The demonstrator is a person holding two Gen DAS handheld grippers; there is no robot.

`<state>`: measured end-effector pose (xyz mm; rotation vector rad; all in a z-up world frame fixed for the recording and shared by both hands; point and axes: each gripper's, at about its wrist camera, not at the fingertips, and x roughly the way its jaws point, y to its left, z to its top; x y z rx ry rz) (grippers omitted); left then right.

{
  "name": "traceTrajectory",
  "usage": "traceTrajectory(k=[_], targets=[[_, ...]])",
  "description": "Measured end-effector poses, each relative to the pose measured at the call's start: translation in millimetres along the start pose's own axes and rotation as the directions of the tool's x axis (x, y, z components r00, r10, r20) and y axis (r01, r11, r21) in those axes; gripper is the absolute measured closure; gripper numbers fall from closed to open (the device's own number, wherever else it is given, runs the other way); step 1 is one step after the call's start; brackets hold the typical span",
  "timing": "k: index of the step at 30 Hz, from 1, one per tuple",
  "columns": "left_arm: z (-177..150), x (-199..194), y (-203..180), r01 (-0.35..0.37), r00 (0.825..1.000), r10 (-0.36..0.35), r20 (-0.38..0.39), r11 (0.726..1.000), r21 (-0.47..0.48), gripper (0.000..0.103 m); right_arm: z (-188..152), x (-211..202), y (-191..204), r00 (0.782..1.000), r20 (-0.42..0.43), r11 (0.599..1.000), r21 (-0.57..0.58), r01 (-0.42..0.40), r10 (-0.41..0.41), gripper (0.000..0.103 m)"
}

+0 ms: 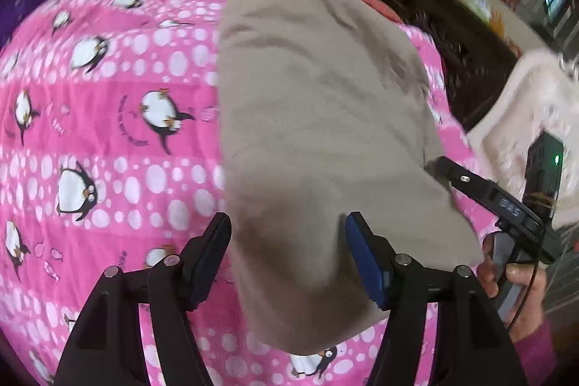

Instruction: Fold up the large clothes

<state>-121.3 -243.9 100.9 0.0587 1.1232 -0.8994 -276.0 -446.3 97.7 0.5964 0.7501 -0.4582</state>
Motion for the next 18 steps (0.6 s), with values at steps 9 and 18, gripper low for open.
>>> traceTrajectory(k=[9, 18], targets=[[13.3, 34.7, 33.9, 0.175, 0.983, -0.182, -0.021, 0.966, -0.190, 0.042, 26.1, 56.5, 7.0, 0.985, -0.104, 0.990, -0.023, -0.141, 0.137, 0.014], [18.4, 38.5, 28.8, 0.206, 0.975, -0.219, -0.044, 0.958, -0.201, 0.080, 29.6, 74.4, 13.3, 0.947, -0.149, 0.956, 0.126, -0.266, 0.284, 0.056]])
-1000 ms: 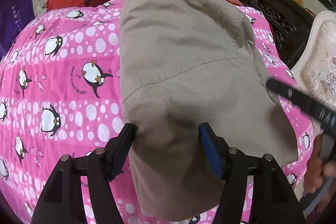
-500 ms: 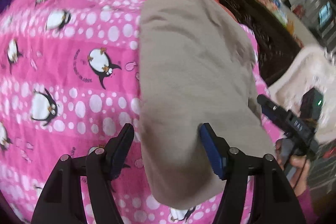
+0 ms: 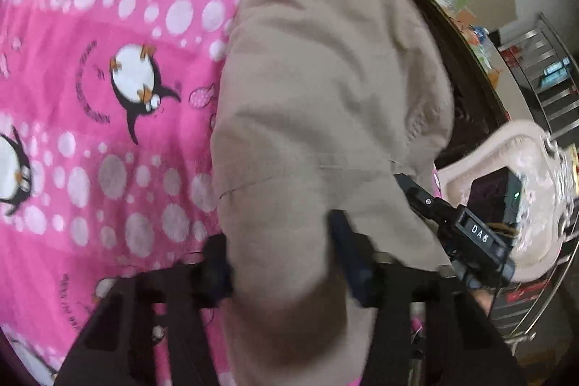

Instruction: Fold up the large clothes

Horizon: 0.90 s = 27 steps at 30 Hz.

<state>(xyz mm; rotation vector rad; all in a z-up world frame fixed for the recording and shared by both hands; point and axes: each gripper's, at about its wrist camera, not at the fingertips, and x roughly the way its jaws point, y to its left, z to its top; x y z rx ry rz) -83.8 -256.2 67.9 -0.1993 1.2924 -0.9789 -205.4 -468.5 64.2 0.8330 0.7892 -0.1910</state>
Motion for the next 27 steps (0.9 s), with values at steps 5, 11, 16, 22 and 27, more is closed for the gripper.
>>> traceTrajectory(k=[5, 11, 16, 22, 27], targets=[[-13.4, -55.6, -23.6, 0.017, 0.999, -0.022, 0.045, 0.993, 0.116, 0.089, -13.3, -29.7, 45.1, 1.000, 0.016, 0.995, -0.094, -0.023, 0.025, 0.073], [-64.6, -129.7, -18.7, -0.014, 0.999, 0.007, 0.039, 0.982, 0.189, 0.089, -67.3, -58.7, 86.6, 0.991, -0.032, 0.986, -0.104, -0.133, 0.130, 0.073], [-114.5, -107.6, 29.3, -0.204, 0.975, 0.212, -0.060, 0.971, 0.129, 0.081, -129.1, -29.7, 86.6, 0.986, -0.160, 0.991, -0.112, -0.073, 0.055, 0.063], [-130.3, -134.4, 20.1, -0.237, 0.971, 0.235, 0.037, 0.965, 0.107, 0.073, -122.4, -64.6, 107.5, 0.991, -0.030, 0.971, -0.207, 0.118, -0.127, 0.044], [-140.8, -156.2, 3.3, -0.260, 0.960, 0.240, 0.142, 0.954, 0.146, 0.073, -102.9, -81.3, 171.2, 0.997, 0.017, 0.929, -0.361, 0.079, -0.078, 0.044]])
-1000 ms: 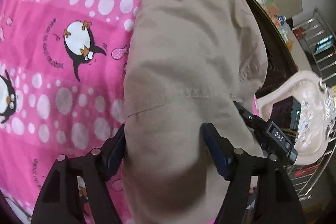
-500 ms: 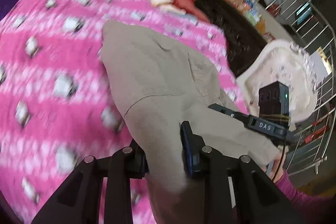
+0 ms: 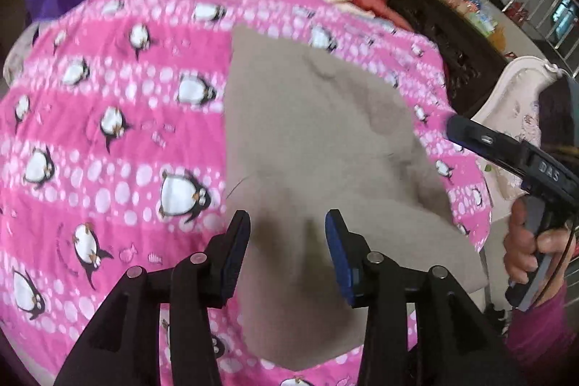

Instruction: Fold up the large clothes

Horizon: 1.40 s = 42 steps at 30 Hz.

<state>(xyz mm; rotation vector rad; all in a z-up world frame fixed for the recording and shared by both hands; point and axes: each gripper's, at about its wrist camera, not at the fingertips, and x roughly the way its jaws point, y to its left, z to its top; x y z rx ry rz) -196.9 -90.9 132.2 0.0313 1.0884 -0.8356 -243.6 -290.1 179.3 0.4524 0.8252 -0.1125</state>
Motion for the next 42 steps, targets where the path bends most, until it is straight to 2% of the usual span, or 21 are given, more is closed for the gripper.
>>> traceTrajectory(k=[3, 5, 7, 8, 9, 11, 12, 16, 17, 19, 21, 27, 31, 35, 38, 40, 42], targets=[[-2.7, 4.6, -11.9, 0.039, 0.999, -0.039, -0.004, 0.999, 0.010, 0.073, 4.2, 20.1, 23.5, 0.998, -0.036, 0.998, -0.045, -0.054, 0.052, 0.044], [-3.2, 19.6, -13.2, 0.031, 0.999, -0.031, -0.034, 0.999, 0.011, 0.073, 9.6, 46.1, 22.9, 0.996, -0.082, 0.999, -0.026, -0.028, 0.025, 0.044], [-7.9, 34.0, -16.5, 0.014, 0.998, -0.013, -0.063, 1.000, 0.017, 0.073, 12.8, 75.5, 9.0, 0.992, -0.114, 0.999, 0.012, 0.050, -0.048, 0.045], [-11.3, 40.6, -17.0, 0.019, 0.997, -0.018, -0.068, 1.000, 0.017, 0.073, 13.5, 84.7, 0.0, 0.987, -0.131, 0.995, 0.026, 0.093, -0.089, 0.056], [-12.7, 42.8, -19.7, 0.020, 0.998, -0.018, -0.068, 1.000, 0.021, 0.073, 12.9, 93.8, -10.4, 0.981, -0.149, 0.990, 0.044, 0.132, -0.124, 0.074], [-14.9, 48.5, -24.1, 0.002, 0.998, 0.001, -0.063, 0.999, 0.046, 0.073, 7.1, 109.3, -27.1, 0.975, -0.156, 0.983, 0.069, 0.170, -0.158, 0.090], [-15.0, 51.1, -27.1, -0.009, 0.998, 0.014, -0.065, 0.998, 0.066, 0.073, 4.1, 114.2, -33.0, 0.978, -0.145, 0.984, 0.073, 0.165, -0.153, 0.091], [-13.5, 53.9, -29.0, -0.017, 0.996, 0.024, -0.081, 0.997, 0.082, 0.073, 1.3, 105.2, -27.8, 0.978, -0.134, 0.986, 0.026, 0.163, -0.159, 0.091], [-13.4, 52.2, -28.1, -0.015, 0.996, 0.021, -0.081, 0.997, 0.081, 0.073, 1.8, 97.8, -24.8, 0.979, -0.138, 0.988, 0.025, 0.154, -0.149, 0.087], [-12.1, 48.4, -24.7, -0.011, 0.997, 0.017, -0.080, 0.997, 0.072, 0.073, 2.1, 76.4, -12.1, 0.982, -0.137, 0.991, -0.001, 0.131, -0.130, 0.071], [-11.6, 42.2, -21.4, -0.020, 0.997, 0.025, -0.078, 0.998, 0.064, 0.073, -3.9, 54.9, 2.5, 0.983, -0.130, 0.990, -0.062, 0.125, -0.132, 0.048], [-12.8, 29.9, -11.7, -0.066, 0.997, 0.068, -0.048, 0.997, 0.050, 0.073, -43.3, 13.4, 31.4, 0.981, -0.148, 0.977, -0.187, 0.098, -0.126, 0.047], [-22.0, 35.1, -13.1, -0.079, 0.995, 0.083, -0.058, 0.994, 0.070, 0.073, -80.9, 14.9, 27.0, 0.957, -0.197, 0.958, -0.237, 0.162, -0.211, 0.049], [-25.6, 39.6, -18.4, -0.086, 0.993, 0.092, -0.068, 0.992, 0.088, 0.072, -113.6, 24.7, 10.7, 0.951, -0.217, 0.960, -0.222, 0.171, -0.220, 0.050], [-24.9, 36.4, -23.2, -0.082, 0.994, 0.089, -0.063, 0.991, 0.101, 0.072, -112.5, 14.5, 11.5, 0.954, -0.220, 0.963, -0.218, 0.157, -0.205, 0.050], [-25.0, 36.4, -24.4, -0.083, 0.994, 0.089, -0.061, 0.992, 0.100, 0.072, -102.8, 4.8, 11.0, 0.963, -0.207, 0.971, -0.198, 0.131, -0.172, 0.050], [-26.1, 37.3, -24.3, -0.086, 0.994, 0.091, -0.058, 0.992, 0.094, 0.072, -87.1, -5.8, 5.9, 0.978, -0.157, 0.984, -0.130, 0.119, -0.139, 0.050]])
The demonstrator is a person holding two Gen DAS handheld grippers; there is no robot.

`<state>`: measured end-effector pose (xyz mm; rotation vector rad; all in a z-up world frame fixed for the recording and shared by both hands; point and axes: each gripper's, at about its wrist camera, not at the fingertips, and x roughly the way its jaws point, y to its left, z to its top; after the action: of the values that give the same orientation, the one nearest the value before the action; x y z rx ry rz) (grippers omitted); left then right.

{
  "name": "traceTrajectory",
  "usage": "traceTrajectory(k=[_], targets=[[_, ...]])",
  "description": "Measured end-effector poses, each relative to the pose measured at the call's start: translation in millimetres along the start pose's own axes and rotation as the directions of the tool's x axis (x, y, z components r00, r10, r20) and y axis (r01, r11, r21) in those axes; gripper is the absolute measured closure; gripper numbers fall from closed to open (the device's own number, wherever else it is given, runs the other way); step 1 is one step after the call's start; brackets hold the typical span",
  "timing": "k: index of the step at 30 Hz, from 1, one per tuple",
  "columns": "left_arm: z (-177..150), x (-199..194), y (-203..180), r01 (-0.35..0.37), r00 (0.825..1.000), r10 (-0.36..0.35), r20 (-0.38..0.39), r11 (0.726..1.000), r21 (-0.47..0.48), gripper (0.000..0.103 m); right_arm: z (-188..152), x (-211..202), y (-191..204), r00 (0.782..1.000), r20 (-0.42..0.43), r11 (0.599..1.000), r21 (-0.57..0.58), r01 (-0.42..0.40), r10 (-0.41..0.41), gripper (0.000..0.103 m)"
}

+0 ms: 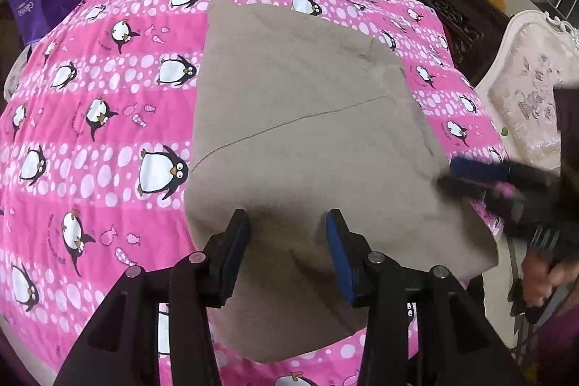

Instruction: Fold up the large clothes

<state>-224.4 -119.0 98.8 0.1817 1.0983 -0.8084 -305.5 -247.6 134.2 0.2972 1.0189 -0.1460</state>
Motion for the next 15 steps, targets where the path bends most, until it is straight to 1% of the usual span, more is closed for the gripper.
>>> traceTrajectory(k=[3, 5, 6, 8, 9, 10, 11, 12, 13, 14, 15], targets=[[-0.8, 1.2, -0.7, -0.005, 1.000, 0.005, 0.004, 1.000, -0.012, 0.072, 19.5, -0.7, -11.6, 0.997, 0.071, 0.995, 0.095, -0.009, 0.002, 0.050], [-0.2, 1.8, -1.6, -0.011, 1.000, 0.011, 0.004, 1.000, -0.013, 0.072, 31.0, 12.1, -15.2, 0.998, 0.062, 0.990, 0.141, -0.008, -0.001, 0.050], [-0.1, 2.2, -2.1, -0.015, 1.000, 0.015, 0.004, 1.000, -0.015, 0.071, 37.1, 23.5, -16.7, 0.998, 0.055, 0.987, 0.160, -0.029, 0.020, 0.050], [-0.1, 3.0, -2.5, -0.024, 1.000, 0.024, 0.004, 1.000, -0.018, 0.071, 44.0, 37.6, -17.0, 0.998, 0.050, 0.984, 0.176, -0.034, 0.026, 0.050], [-0.1, 3.5, -2.7, -0.028, 1.000, 0.029, 0.004, 0.999, -0.017, 0.071, 45.8, 44.3, -18.9, 0.998, 0.053, 0.981, 0.192, -0.036, 0.026, 0.054], [0.0, 3.6, -2.4, -0.029, 1.000, 0.029, 0.003, 0.999, -0.016, 0.071, 46.3, 46.2, -21.1, 0.997, 0.065, 0.978, 0.201, -0.048, 0.036, 0.060], [0.0, 3.6, -2.5, -0.025, 1.000, 0.025, 0.003, 1.000, -0.018, 0.071, 45.7, 46.5, -23.0, 0.996, 0.080, 0.977, 0.205, -0.065, 0.049, 0.078], [0.1, 3.7, -2.5, -0.022, 1.000, 0.022, 0.002, 1.000, -0.019, 0.071, 44.3, 44.6, -24.3, 0.994, 0.090, 0.977, 0.198, -0.074, 0.058, 0.084], [0.1, 4.0, -2.8, -0.020, 1.000, 0.020, 0.002, 1.000, -0.017, 0.071, 42.8, 41.0, -25.0, 0.994, 0.101, 0.981, 0.184, -0.066, 0.048, 0.087], [0.1, 4.5, -3.4, -0.018, 1.000, 0.018, 0.000, 1.000, -0.014, 0.071, 41.0, 36.0, -23.9, 0.993, 0.112, 0.986, 0.162, -0.042, 0.024, 0.093], [0.1, 5.0, -3.7, -0.018, 1.000, 0.018, 0.001, 1.000, -0.010, 0.070, 39.5, 30.1, -20.8, 0.993, 0.121, 0.991, 0.137, -0.007, -0.009, 0.095]])
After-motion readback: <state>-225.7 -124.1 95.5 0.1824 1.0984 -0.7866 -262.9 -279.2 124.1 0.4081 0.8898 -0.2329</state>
